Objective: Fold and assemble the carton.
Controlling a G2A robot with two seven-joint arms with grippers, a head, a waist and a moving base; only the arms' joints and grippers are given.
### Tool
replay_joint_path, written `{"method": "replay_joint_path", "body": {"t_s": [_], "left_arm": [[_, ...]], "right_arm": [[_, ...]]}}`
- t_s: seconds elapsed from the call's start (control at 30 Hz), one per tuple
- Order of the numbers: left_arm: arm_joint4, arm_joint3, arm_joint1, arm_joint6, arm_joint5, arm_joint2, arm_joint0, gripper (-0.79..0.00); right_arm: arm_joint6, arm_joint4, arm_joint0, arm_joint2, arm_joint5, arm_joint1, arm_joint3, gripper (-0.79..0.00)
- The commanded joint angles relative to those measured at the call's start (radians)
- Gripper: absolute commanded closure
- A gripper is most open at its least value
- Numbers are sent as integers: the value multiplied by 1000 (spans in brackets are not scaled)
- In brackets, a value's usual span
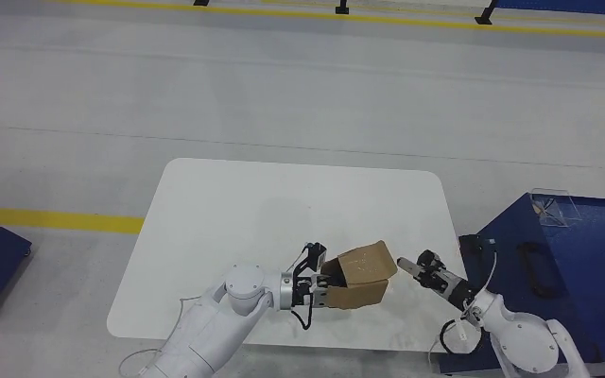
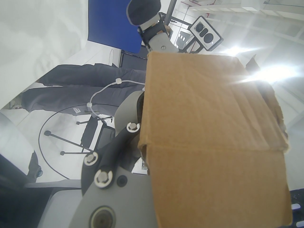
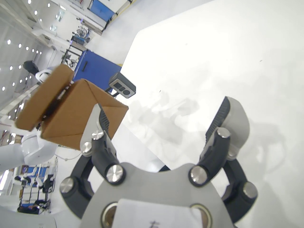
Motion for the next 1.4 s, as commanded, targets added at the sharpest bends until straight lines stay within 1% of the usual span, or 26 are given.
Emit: {"method": "replay_joint_path", "body": {"t_s": [0.0, 0.13, 0.2, 0.23, 0.3, 0.77, 0.8, 0.87, 0.9, 0.93, 1.0, 1.07, 1.1, 1.13, 1.17, 1.2, 1.23, 1.27, 1.3, 1.33, 1.37], "left_arm": [[1, 2, 0, 1, -1, 0, 0, 0], [-7, 7, -3, 10, -10, 0, -1, 0], [-8, 11, -5, 17, -16, 3, -3, 0], [-4, 15, -7, 31, -23, 3, -4, 0], [-1, 15, -8, 48, -36, 0, -5, 0], [-1, 15, -8, 48, -36, 0, -5, 0], [-28, 3, -8, 65, -15, -6, 5, 0], [-118, -56, -11, 66, 71, -17, 22, 0], [-164, -77, -12, 86, 118, -26, 33, 0], [-204, -97, -15, 137, 177, -31, 43, 0], [-211, -159, -20, 273, 274, -17, 61, 0], [-278, -243, -31, 421, 345, -11, 93, 0], [-309, -289, -36, 459, 381, 3, 109, 0], [-380, -321, -42, 511, 410, 0, 133, 0], [-458, -354, -49, 594, 419, -12, 157, 0], [-488, -396, -55, 673, 422, -8, 170, 0], [-541, -435, -63, 727, 412, 0, 192, 0], [-649, -457, -72, 775, 399, 2, 224, 0], [-728, -475, -81, 845, 405, 7, 239, 0], [-786, -499, -89, 920, 385, 10, 250, 0], [-839, -521, -97, 989, 343, 13, 265, 0]], "right_arm": [[-68, 5, -46, 74, -5, -1, -15, -785], [-243, 24, -151, 206, -6, -11, -38, -785], [-333, 23, -201, 242, 7, -20, -57, -785], [-346, 28, -222, 248, 11, -23, -65, -785], [-316, 29, -240, 249, 32, -24, -71, -785], [-316, 29, -240, 249, 32, -24, -71, -785], [-316, 29, -240, 249, 32, -24, -71, -785], [-316, 29, -240, 249, 32, -24, -71, -785], [-316, 29, -240, 249, 32, -24, -71, -785], [-316, 29, -240, 249, 32, -24, -71, -785], [-316, 29, -240, 249, 32, -24, -71, -785], [-316, 29, -240, 249, 32, -24, -71, -785], [-316, 29, -240, 249, 32, -24, -71, -785], [-316, 29, -240, 249, 32, -24, -71, -785], [-316, 29, -240, 249, 32, -24, -71, -785], [-316, 29, -240, 249, 32, -24, -71, -785], [-316, 29, -240, 249, 32, -24, -71, -785], [-316, 29, -240, 249, 32, -24, -71, -785], [-316, 29, -240, 249, 32, -24, -71, -785], [-316, 29, -240, 249, 32, -24, -71, -785], [-316, 29, -240, 249, 32, -24, -71, -785]]}}
